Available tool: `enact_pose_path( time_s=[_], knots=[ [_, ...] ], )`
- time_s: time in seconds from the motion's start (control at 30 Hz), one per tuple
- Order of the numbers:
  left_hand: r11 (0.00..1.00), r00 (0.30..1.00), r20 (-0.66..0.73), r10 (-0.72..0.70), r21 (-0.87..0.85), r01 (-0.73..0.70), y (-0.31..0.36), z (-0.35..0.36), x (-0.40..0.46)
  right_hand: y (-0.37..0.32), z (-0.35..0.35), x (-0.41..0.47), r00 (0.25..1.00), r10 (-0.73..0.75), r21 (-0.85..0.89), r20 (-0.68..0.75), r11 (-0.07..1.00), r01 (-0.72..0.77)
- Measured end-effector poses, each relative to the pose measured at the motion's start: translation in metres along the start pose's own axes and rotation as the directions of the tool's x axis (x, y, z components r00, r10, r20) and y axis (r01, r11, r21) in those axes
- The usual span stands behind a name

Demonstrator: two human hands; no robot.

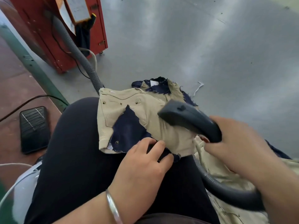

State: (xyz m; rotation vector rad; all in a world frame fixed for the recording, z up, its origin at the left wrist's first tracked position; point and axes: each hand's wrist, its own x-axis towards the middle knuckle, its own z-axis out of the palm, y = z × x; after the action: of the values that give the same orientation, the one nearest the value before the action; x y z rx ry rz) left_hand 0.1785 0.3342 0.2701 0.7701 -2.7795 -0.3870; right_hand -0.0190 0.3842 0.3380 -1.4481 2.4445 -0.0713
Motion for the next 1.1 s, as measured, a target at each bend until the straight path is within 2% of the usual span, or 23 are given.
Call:
enact_pose_path(
  time_s=[0.2,0.27,0.33,0.4,0.5,0.57,0.73,0.83,0.93,1.0,1.1],
  knots=[
    [0.998,0.997,-0.055,0.051,0.026,-0.050,-0.004,0.001,-0.001,-0.010,-0.010,0.060,0.993,0.057,0.089,-0.107,0.995,-0.048],
    [0.995,0.994,-0.110,-0.011,0.095,0.022,-0.015,-0.002,0.001,0.002,-0.021,0.057,0.987,0.039,0.199,-0.158,0.980,-0.007],
    [0.966,0.981,-0.135,-0.135,0.203,0.161,-0.029,-0.007,0.010,0.021,-0.030,0.048,0.981,0.050,0.279,-0.186,0.960,0.004],
    [0.949,0.977,-0.083,-0.196,0.233,0.211,-0.036,-0.016,0.025,0.039,-0.038,0.037,0.977,0.091,0.334,-0.191,0.942,-0.022],
    [0.954,0.976,0.071,-0.208,0.237,0.186,-0.038,-0.043,0.053,0.059,-0.052,0.018,0.969,0.153,0.439,-0.197,0.897,-0.052],
    [0.959,0.981,0.072,-0.178,0.235,0.157,-0.036,-0.068,0.074,0.075,-0.061,0.010,0.966,0.170,0.498,-0.196,0.865,-0.052],
    [0.998,0.982,0.176,-0.070,0.001,0.070,0.009,-0.146,0.120,0.120,-0.083,0.005,0.956,0.183,0.512,-0.228,0.858,-0.042],
    [0.996,0.994,0.102,-0.048,-0.074,0.055,0.046,-0.199,0.132,0.165,-0.097,0.016,0.929,0.249,0.525,-0.274,0.848,-0.073],
    [0.992,0.992,-0.033,-0.120,0.047,0.121,0.037,-0.226,0.145,0.214,-0.103,0.031,0.907,0.290,0.557,-0.306,0.827,-0.077],
    [0.969,0.976,0.027,-0.215,0.128,0.209,0.011,-0.217,0.146,0.228,-0.100,0.035,0.905,0.278,0.552,-0.324,0.832,-0.058],
    [0.945,0.912,0.250,-0.325,0.126,0.302,-0.039,-0.167,0.132,0.222,-0.090,0.030,0.905,0.275,0.541,-0.324,0.839,-0.061]
  ],
)
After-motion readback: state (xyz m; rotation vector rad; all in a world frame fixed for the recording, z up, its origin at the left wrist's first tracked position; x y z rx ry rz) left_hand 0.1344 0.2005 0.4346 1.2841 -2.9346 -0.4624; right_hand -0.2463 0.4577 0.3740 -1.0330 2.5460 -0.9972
